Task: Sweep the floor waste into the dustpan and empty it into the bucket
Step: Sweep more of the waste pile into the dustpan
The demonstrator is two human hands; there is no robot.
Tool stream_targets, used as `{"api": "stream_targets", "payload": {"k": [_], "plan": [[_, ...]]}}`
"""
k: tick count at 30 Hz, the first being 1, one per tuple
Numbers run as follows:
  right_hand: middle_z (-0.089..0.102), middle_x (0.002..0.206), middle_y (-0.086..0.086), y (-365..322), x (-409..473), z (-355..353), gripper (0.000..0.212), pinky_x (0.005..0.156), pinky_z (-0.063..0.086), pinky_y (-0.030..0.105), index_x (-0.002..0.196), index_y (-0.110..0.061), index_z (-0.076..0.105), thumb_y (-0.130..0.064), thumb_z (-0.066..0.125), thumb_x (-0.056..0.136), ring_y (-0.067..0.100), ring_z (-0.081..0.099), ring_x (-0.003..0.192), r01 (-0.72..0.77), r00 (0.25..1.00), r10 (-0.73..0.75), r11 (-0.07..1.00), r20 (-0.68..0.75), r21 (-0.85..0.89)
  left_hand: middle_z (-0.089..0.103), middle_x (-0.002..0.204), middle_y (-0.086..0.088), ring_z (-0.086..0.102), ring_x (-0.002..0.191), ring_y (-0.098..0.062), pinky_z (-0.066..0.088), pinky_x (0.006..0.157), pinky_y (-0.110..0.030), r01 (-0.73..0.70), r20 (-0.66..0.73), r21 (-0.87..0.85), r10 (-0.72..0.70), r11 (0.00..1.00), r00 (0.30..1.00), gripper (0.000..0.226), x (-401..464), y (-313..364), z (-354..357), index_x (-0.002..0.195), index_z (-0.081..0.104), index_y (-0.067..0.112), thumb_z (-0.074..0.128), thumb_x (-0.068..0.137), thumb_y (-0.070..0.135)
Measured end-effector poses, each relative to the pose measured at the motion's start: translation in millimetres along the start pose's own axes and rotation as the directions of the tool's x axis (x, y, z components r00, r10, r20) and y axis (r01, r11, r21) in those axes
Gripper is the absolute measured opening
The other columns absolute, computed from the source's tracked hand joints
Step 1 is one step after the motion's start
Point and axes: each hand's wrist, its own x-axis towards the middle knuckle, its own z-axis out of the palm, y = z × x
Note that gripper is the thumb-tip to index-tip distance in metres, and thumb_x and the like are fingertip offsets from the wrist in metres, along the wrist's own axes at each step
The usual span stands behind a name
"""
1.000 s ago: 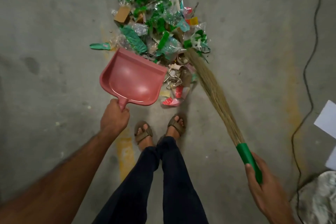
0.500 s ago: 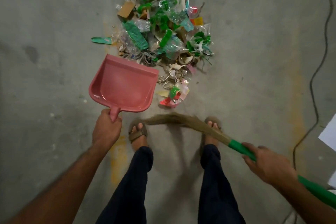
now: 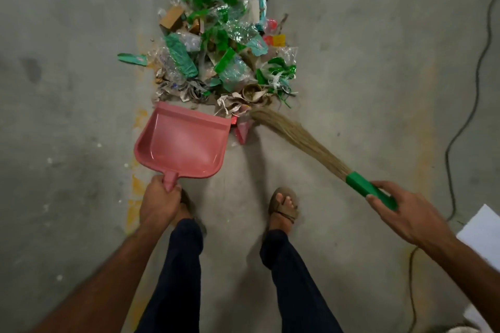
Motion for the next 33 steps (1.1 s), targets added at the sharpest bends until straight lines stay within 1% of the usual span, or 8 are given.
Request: {"api": "stream_targets", "payload": {"k": [2, 5, 11, 14, 21, 27, 30, 33], "plan": [[0.067, 0.085, -0.001, 17, -16, -5, 0.065, 0.059, 0.059, 0.038, 0.131, -0.048, 0.049, -0.083, 0.026, 0.081, 0.013, 0.063, 0.062, 0.032, 0.999, -0.033, 0.999, 0.025, 0.022, 0.065, 0.095, -0.013, 0.064, 0.09, -0.035, 0.053, 0.08, -0.045, 0.006, -0.022, -0.018, -0.007, 1.0, 1.0, 0.021, -2, 13, 3, 0.103, 0.057, 0.008, 0.063, 0.086, 0.019], [0.066, 0.085, -0.009, 31, -44, -4, 0.047, 0.058, 0.058, 0.034, 0.129, -0.057, 0.043, -0.077, 0.032, 0.087, 0.006, 0.061, 0.064, 0.035, 0.999, -0.035, 0.999, 0.008, 0.009, 0.063, 0.095, -0.014, 0.061, 0.088, -0.035, 0.049, 0.076, -0.041, -0.031, -0.064, -0.014, 0.03, 0.999, 0.997, 0.014, 2, 27, 3, 0.099, 0.055, 0.009, 0.058, 0.087, 0.015], [0.068, 0.091, -0.002, 27, -85, 18, 0.046, 0.064, 0.052, 0.036, 0.128, -0.044, 0.053, -0.063, 0.051, 0.086, 0.024, 0.069, 0.077, -0.076, 0.995, 0.084, 0.987, -0.048, 0.139, 0.063, 0.101, -0.016, 0.062, 0.094, -0.037, 0.047, 0.079, -0.043, -0.051, -0.09, 0.052, 0.056, 0.997, 0.994, 0.022, 20, 28, -8, 0.107, 0.057, 0.006, 0.059, 0.088, 0.017], [0.072, 0.097, 0.007, 15, -101, 32, 0.046, 0.067, 0.053, 0.038, 0.128, -0.036, 0.059, -0.051, 0.062, 0.084, 0.033, 0.071, 0.085, -0.122, 0.983, 0.144, 0.977, -0.115, 0.173, 0.062, 0.099, -0.015, 0.059, 0.089, -0.034, 0.044, 0.076, -0.039, -0.076, -0.073, 0.058, 0.081, 0.995, 0.994, 0.014, 23, 24, -13, 0.102, 0.053, 0.011, 0.059, 0.09, 0.014], [0.075, 0.103, 0.007, -22, -128, 57, 0.047, 0.069, 0.056, 0.037, 0.126, -0.03, 0.065, -0.04, 0.07, 0.08, 0.031, 0.073, 0.084, -0.132, 0.969, 0.171, 0.968, -0.176, 0.214, 0.063, 0.094, -0.013, 0.062, 0.086, -0.037, 0.051, 0.077, -0.044, -0.065, -0.157, 0.1, 0.08, 0.993, 0.984, 0.015, 36, -6, -33, 0.1, 0.054, 0.011, 0.058, 0.087, 0.018], [0.069, 0.117, -0.013, -93, -109, 106, 0.045, 0.077, 0.051, 0.028, 0.135, -0.052, 0.047, -0.057, 0.056, 0.091, 0.014, 0.069, 0.1, 0.029, 0.996, -0.046, 0.979, 0.079, 0.203, 0.064, 0.092, -0.018, 0.064, 0.088, -0.042, 0.049, 0.074, -0.045, -0.014, -0.28, 0.045, 0.026, 0.999, 0.96, 0.018, 55, -49, -59, 0.101, 0.057, 0.006, 0.059, 0.088, 0.019], [0.068, 0.12, -0.006, -148, -67, 130, 0.045, 0.079, 0.049, 0.034, 0.14, -0.047, 0.039, -0.058, 0.045, 0.097, 0.021, 0.066, 0.105, 0.106, 0.979, -0.125, 0.987, 0.162, 0.122, 0.061, 0.089, -0.014, 0.063, 0.088, -0.041, 0.047, 0.074, -0.043, -0.027, -0.255, 0.071, 0.044, 0.997, 0.966, 0.017, 64, -66, -65, 0.1, 0.057, 0.006, 0.059, 0.088, 0.018], [0.065, 0.127, 0.004, -196, -25, 149, 0.043, 0.087, 0.052, 0.041, 0.138, -0.039, 0.045, -0.054, 0.045, 0.098, 0.031, 0.064, 0.112, 0.073, 0.979, -0.102, 0.984, 0.177, 0.164, 0.059, 0.085, -0.012, 0.063, 0.087, -0.04, 0.045, 0.072, -0.04, -0.045, -0.195, 0.117, 0.068, 0.992, 0.978, 0.013, 73, -76, -65, 0.096, 0.057, 0.008, 0.061, 0.087, 0.017]]}}
